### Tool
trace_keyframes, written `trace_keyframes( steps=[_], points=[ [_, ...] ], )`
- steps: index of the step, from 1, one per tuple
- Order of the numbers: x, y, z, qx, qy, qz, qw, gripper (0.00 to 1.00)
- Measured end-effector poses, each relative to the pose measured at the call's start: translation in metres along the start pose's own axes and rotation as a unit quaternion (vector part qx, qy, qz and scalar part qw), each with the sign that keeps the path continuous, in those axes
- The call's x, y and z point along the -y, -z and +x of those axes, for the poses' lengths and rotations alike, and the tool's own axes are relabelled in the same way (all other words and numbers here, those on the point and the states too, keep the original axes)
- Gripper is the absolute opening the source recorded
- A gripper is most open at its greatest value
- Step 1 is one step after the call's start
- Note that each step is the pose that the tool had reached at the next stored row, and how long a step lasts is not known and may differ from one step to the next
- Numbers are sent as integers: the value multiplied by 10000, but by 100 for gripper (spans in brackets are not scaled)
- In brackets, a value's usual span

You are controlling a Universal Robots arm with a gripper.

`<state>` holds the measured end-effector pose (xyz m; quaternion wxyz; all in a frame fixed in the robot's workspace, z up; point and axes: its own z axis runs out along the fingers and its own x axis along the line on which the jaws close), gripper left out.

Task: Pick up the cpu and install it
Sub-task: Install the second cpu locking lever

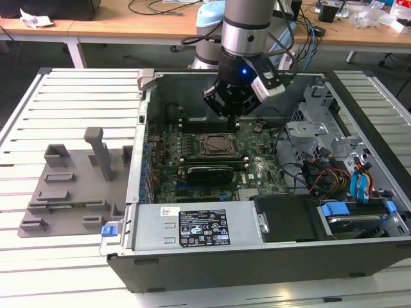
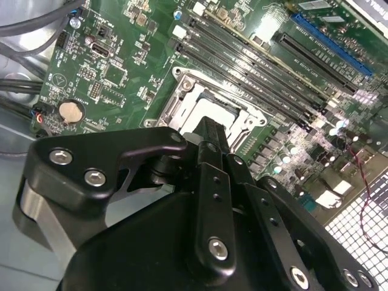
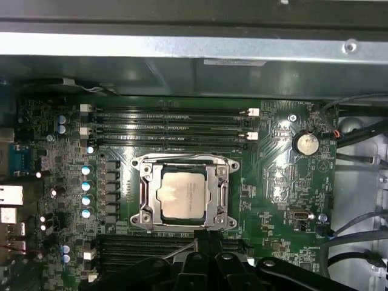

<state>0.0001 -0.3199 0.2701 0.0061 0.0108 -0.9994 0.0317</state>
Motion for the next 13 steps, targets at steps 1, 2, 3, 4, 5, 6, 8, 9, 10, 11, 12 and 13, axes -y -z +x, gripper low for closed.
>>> trace_keyframes(
  steps=[1, 2, 3, 4, 5, 6, 8, 9, 10, 11, 12, 13],
  points=[
    [7, 0, 0, 0, 0, 0, 10000, 11],
    [11, -1, 0, 0, 0, 0, 10000, 11],
    [15, -1, 1, 0, -1, 1, 10000, 11],
    [19, -2, 1, 0, 0, 0, 10000, 11],
    [23, -2, 1, 0, 0, 1, 10000, 11],
    [29, -3, 1, 0, 0, 0, 10000, 11],
    [46, -5, 1, 0, 0, 0, 10000, 11],
    [50, -5, 1, 0, 0, 0, 10000, 11],
    [64, -7, 2, 0, 0, 1, 10000, 11],
    [74, -8, 2, 0, 0, 1, 10000, 11],
    [97, -9, 2, 0, 0, 1, 10000, 11],
    [120, -11, 3, 0, 0, 0, 10000, 11]
  ],
)
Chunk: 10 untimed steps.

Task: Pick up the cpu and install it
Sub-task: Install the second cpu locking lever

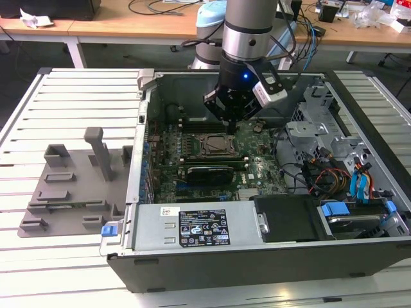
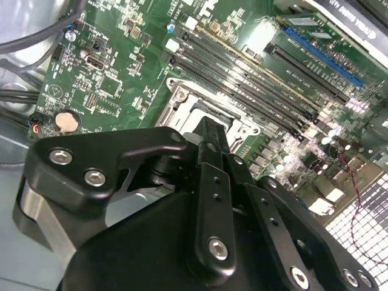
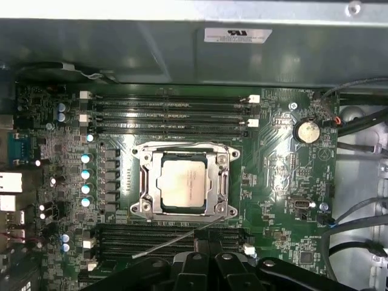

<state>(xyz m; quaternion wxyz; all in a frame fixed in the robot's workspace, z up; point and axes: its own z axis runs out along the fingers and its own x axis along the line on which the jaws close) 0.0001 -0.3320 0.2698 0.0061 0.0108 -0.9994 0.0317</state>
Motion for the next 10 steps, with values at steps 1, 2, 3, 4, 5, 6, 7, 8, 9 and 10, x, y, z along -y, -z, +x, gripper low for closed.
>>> trace_keyframes(
  steps=[1, 2, 3, 4, 5, 6, 7, 8, 9, 10],
  points=[
    [21, -1, 0, 0, 0, 0, 10000, 11],
    [35, -3, 1, 0, 0, -1, 10000, 11],
    [50, -5, 1, 0, 1, -7, 10000, 11],
    [72, -7, 4, 1, 1, -56, 10000, 11],
    [92, -10, 11, 2, 2, -127, 9999, 11],
    [105, -11, 17, 4, 2, -187, 9998, 11],
    [117, -13, 24, 5, 3, -243, 9997, 11],
    [132, -14, 33, 6, 4, -298, 9996, 11],
    [151, -16, 42, 7, 5, -342, 9994, 11],
    [205, -21, 56, 9, 5, -411, 9992, 11]
  ],
)
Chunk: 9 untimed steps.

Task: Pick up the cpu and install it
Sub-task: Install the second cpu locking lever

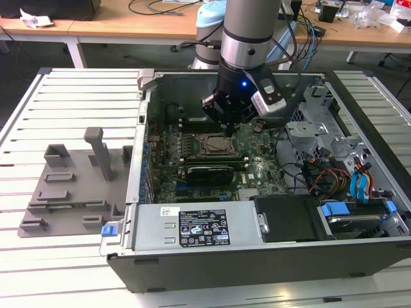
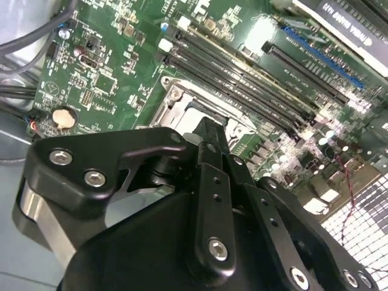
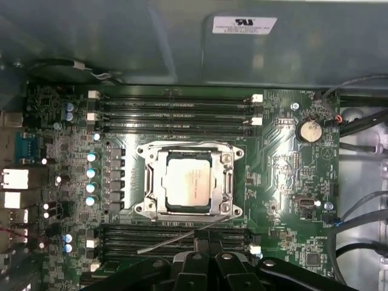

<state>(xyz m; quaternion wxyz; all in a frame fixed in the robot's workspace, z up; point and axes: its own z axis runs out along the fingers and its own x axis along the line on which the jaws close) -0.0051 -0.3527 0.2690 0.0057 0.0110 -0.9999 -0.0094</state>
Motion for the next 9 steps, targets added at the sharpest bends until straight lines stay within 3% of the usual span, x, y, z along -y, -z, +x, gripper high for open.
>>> trace_keyframes(
  steps=[4, 6, 9],
  points=[
    [210, -2, 27, 3, 2, -166, 9999, 11],
    [257, -12, 31, 4, 1, -176, 9998, 11],
    [263, -40, 31, 4, 2, -175, 9998, 11]
  ],
)
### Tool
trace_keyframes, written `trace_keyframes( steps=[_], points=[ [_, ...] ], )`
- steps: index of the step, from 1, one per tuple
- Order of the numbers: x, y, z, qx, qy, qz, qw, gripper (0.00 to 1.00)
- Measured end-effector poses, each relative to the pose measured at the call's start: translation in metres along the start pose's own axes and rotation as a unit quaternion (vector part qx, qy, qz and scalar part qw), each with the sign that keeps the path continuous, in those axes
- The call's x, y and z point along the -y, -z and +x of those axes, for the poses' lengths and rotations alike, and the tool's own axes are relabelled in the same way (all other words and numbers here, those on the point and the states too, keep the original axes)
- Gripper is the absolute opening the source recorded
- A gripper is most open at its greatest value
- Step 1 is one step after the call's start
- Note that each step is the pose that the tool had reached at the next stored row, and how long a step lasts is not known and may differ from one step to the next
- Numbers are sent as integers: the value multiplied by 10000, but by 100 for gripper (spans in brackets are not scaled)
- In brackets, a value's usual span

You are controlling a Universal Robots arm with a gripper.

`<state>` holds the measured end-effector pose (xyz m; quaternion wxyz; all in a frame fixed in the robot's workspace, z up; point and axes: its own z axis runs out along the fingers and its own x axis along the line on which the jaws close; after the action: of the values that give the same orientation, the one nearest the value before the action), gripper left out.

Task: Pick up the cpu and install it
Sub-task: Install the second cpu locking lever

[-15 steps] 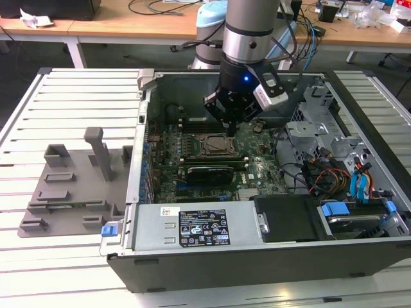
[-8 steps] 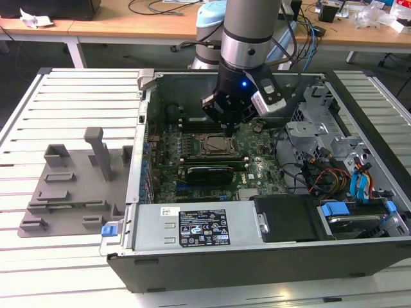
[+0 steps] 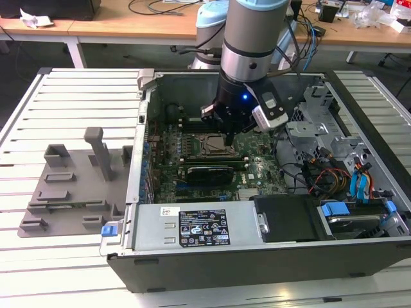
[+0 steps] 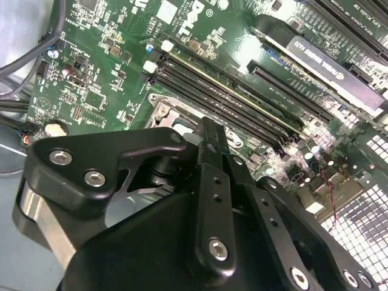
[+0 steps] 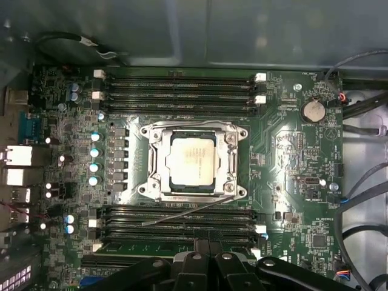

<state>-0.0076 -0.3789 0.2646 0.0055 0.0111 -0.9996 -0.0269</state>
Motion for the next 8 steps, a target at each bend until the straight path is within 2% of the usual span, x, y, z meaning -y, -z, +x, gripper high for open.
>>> trace_keyframes(
  steps=[8],
  points=[
    [6, -99, 0, 0, 0, 0, 10000, 11]
  ],
)
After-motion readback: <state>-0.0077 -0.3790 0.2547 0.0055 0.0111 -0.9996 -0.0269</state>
